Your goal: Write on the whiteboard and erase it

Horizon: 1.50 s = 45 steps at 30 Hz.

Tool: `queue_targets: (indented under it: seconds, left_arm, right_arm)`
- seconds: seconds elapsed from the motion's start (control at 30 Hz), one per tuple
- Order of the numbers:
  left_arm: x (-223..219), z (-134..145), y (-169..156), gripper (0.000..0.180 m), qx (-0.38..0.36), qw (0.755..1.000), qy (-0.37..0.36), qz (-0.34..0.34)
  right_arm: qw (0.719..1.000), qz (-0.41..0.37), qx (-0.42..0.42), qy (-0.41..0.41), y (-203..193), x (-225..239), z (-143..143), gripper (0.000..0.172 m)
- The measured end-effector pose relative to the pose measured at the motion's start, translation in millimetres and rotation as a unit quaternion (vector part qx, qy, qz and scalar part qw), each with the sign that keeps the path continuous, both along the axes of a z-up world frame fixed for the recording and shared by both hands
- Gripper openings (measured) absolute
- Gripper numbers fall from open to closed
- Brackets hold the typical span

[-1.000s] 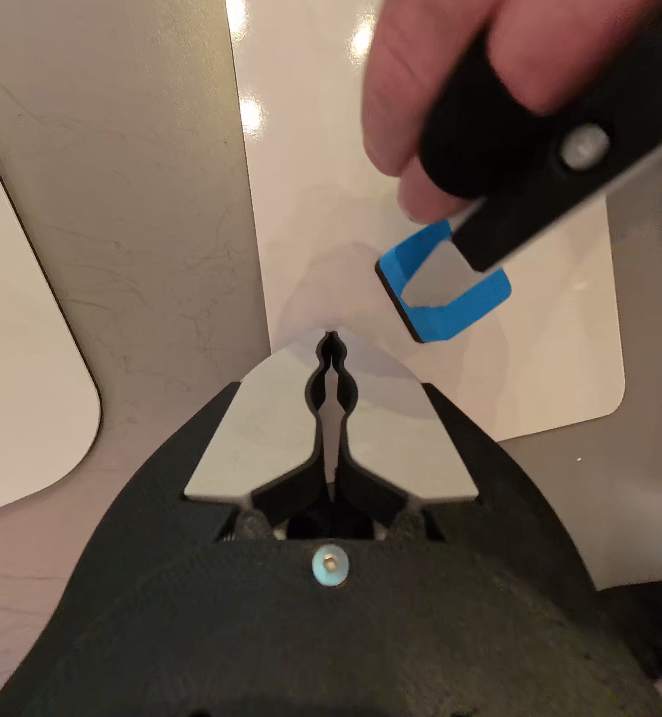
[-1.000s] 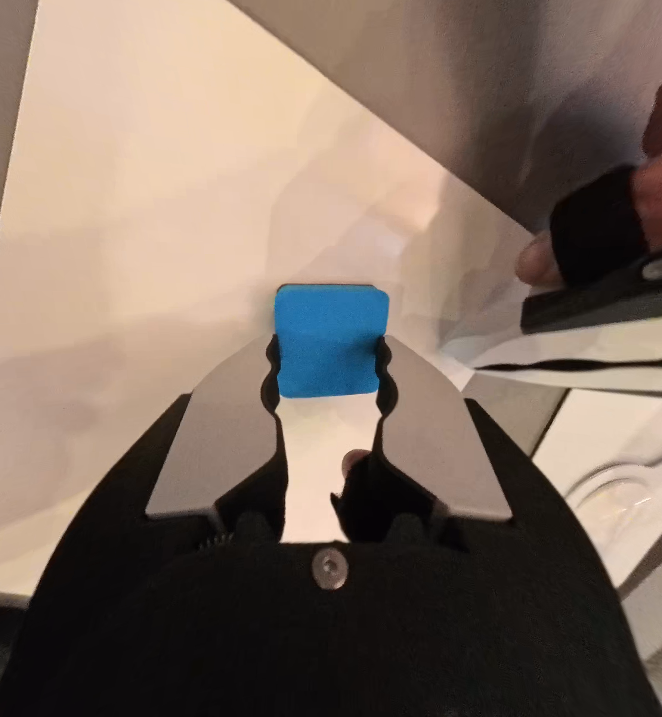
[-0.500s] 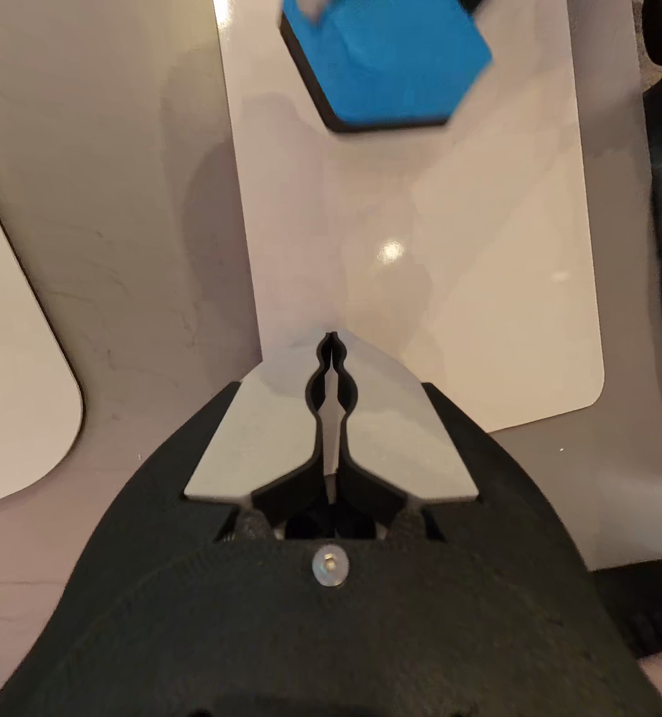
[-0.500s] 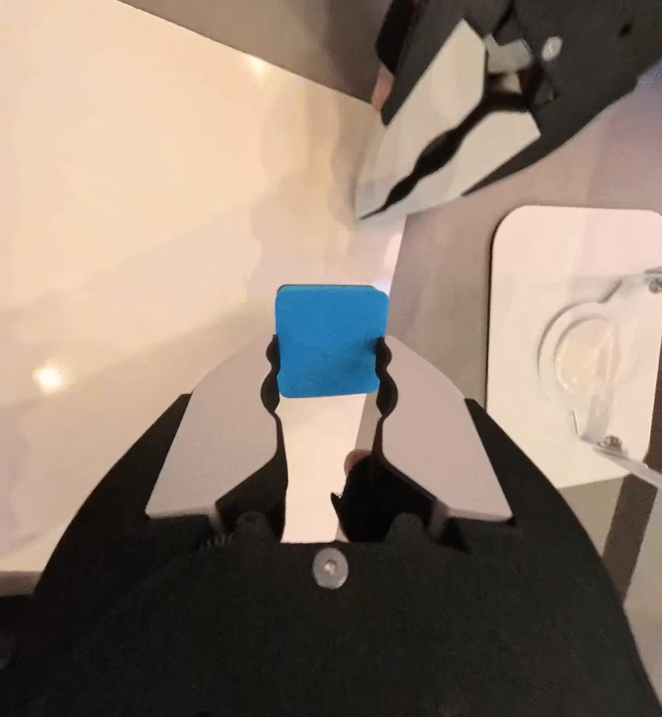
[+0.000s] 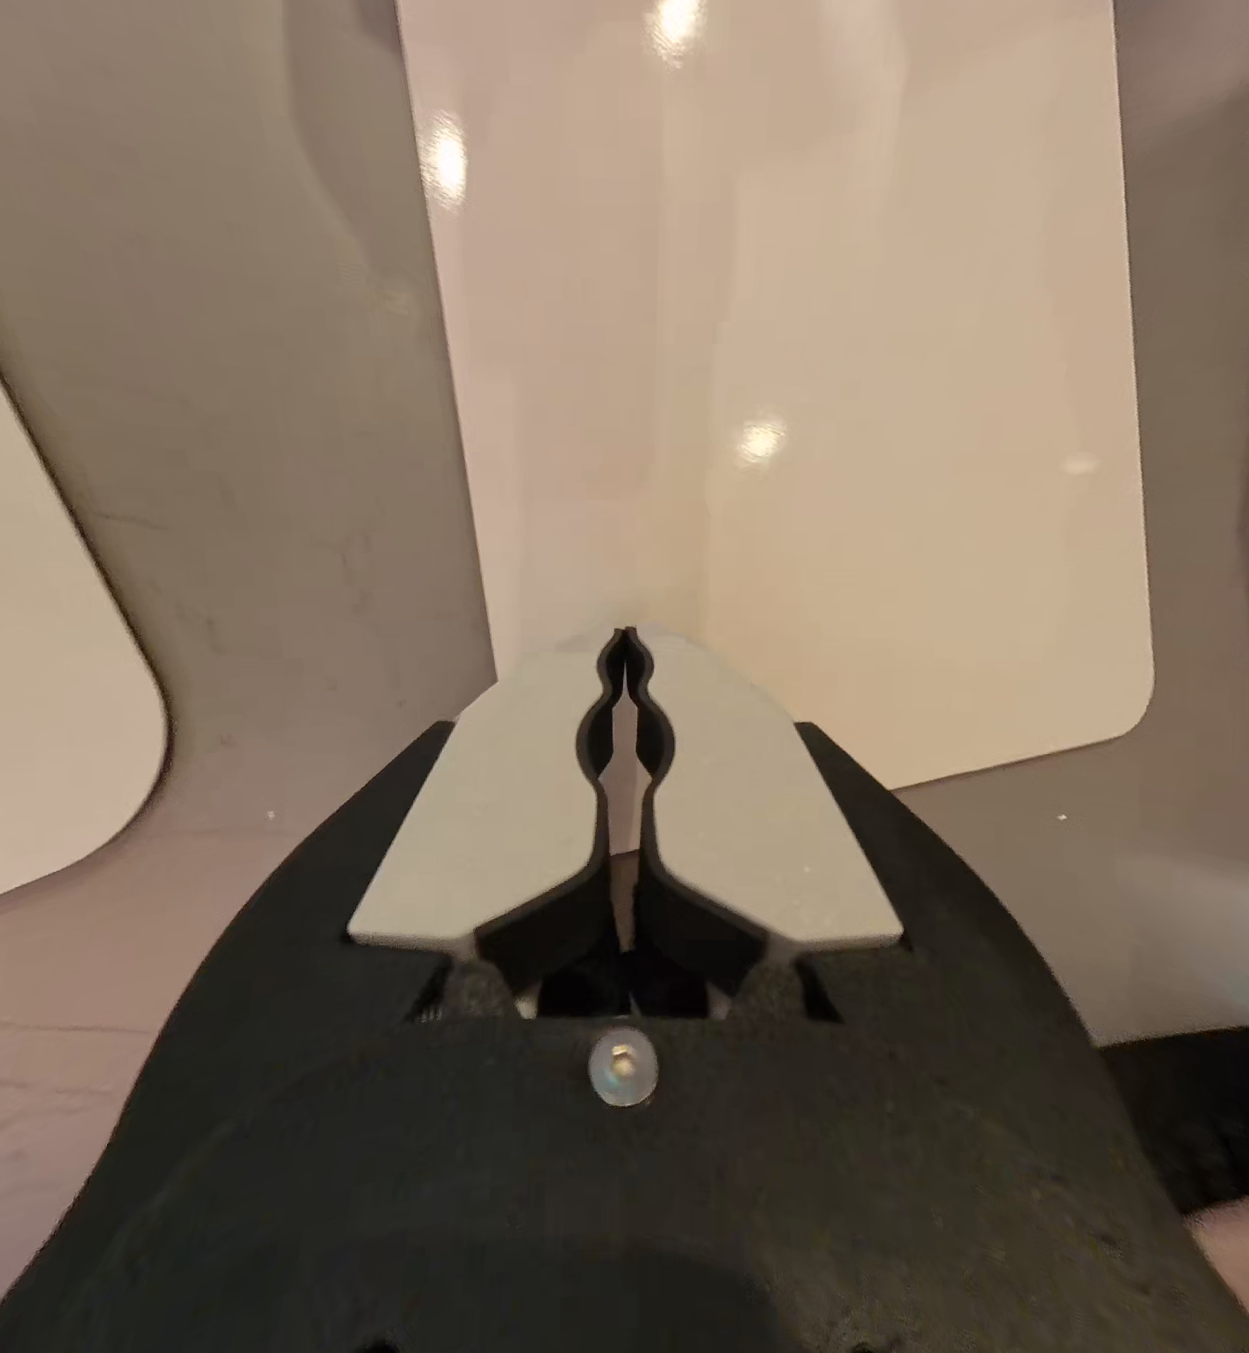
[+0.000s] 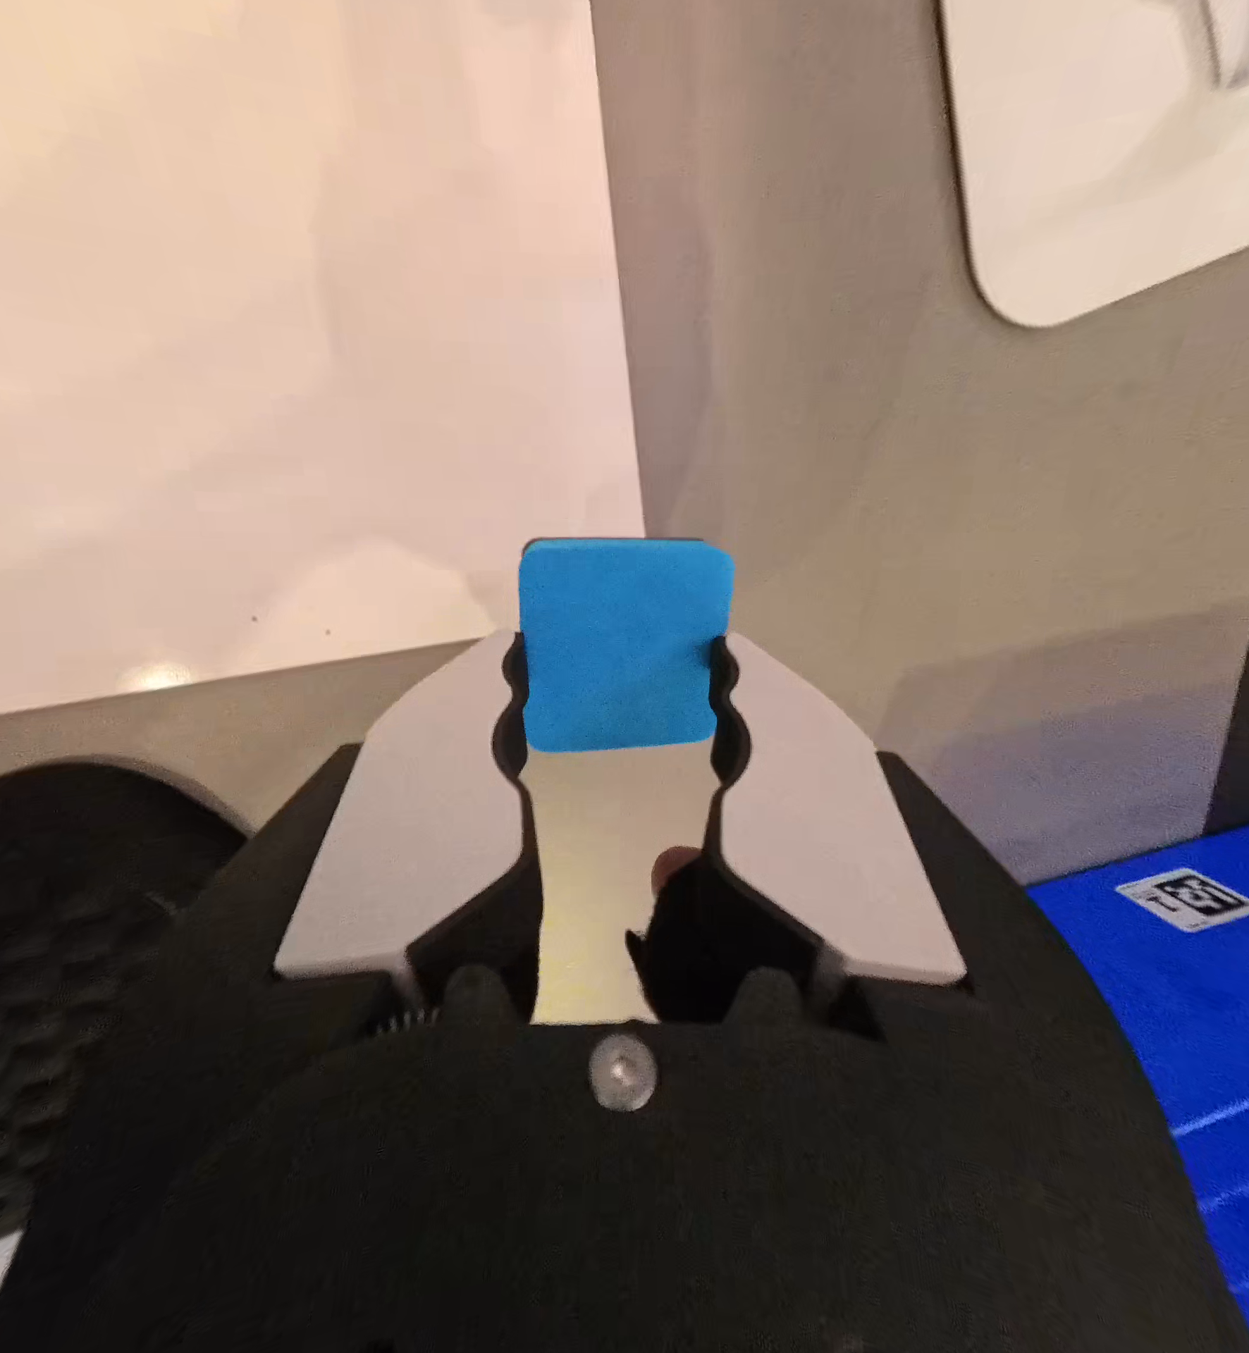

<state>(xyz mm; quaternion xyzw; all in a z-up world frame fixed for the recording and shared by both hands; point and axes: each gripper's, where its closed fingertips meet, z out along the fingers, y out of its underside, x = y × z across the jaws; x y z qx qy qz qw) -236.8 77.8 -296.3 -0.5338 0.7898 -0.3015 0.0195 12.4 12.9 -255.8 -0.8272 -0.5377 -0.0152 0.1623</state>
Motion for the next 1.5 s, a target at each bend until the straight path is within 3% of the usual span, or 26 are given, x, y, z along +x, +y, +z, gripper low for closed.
queue_targets:
  seconds: [0.2,0.43,0.77,1.0,1.5]
  left_arm:
    - [9.8,-0.9,10.7,0.0,0.019,0.999,-0.022,0.021]
    - [8.7,-1.1,11.9,0.0,0.003,0.999,-0.022,0.024]
    - [10.0,-1.1,9.7,0.0,-0.015,0.999,-0.023,0.024]
    - [8.0,-1.0,6.7,0.0,-0.027,0.999,-0.033,0.03]
    - [3.9,5.8,14.2,0.0,-0.007,0.995,-0.077,0.059]
  right_arm:
    - [1.0,-0.014,-0.022,-0.014,-14.3,24.3,-16.8,0.049]
    - [0.999,0.021,-0.022,-0.031,-0.6,27.0,-23.4,0.049]
    - [1.0,0.022,-0.005,0.016,36.0,23.3,-4.6,0.049]
    - [0.998,0.043,-0.018,0.042,23.2,11.2,-18.3,0.049]
    - [0.998,0.012,-0.023,0.055,13.7,30.8,-14.9,0.049]
